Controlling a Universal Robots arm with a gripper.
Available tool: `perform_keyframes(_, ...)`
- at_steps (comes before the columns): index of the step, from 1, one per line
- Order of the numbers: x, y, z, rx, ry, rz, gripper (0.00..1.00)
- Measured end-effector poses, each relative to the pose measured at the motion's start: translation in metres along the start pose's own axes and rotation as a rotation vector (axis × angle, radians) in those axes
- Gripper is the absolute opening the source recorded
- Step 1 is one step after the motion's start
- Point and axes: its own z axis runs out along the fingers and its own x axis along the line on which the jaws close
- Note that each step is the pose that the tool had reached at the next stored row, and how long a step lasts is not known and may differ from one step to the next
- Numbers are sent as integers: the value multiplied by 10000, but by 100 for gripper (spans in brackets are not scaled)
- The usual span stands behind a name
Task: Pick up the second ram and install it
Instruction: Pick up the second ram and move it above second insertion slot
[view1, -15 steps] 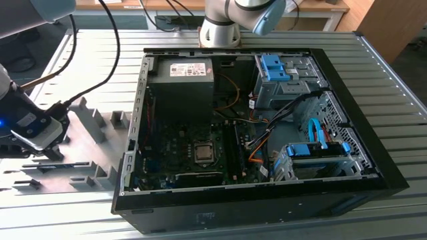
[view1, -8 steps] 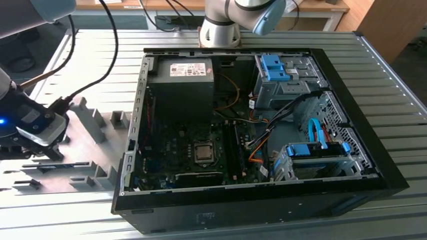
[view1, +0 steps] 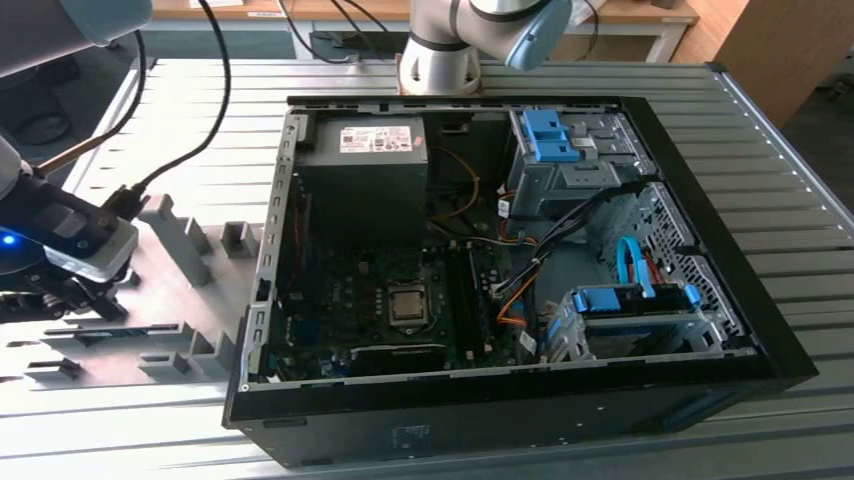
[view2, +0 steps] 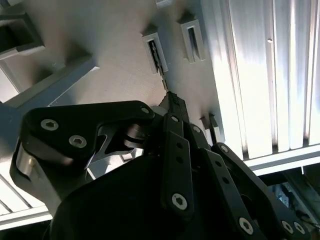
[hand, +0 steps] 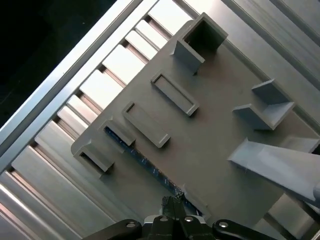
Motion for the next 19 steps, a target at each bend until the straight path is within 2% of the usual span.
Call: perform_keyframes(19, 0, 0, 0, -56, -19, -2343, 10)
